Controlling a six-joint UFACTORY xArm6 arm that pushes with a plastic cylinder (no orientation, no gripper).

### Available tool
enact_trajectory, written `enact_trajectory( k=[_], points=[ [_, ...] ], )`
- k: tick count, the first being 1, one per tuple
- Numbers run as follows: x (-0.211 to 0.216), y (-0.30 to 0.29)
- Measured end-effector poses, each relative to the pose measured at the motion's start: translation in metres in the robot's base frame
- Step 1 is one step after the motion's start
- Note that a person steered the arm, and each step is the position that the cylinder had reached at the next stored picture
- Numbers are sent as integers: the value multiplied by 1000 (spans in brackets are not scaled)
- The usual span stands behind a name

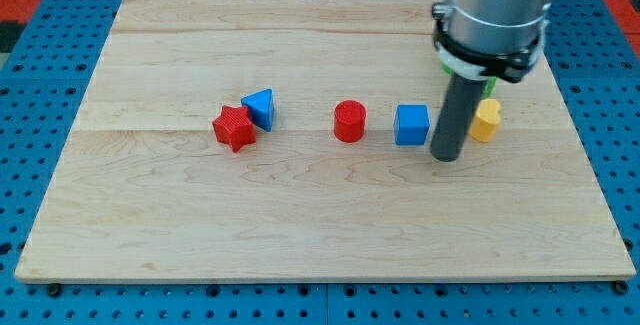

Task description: Place your arm to the right of the yellow hexagon

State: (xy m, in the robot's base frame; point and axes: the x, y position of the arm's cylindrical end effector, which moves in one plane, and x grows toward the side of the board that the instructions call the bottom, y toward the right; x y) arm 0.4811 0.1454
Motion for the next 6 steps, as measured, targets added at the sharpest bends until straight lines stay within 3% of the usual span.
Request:
enact_trajectory(
  k=[3, 6],
  points=[
    [-32, 115],
    [-101, 104]
  ],
)
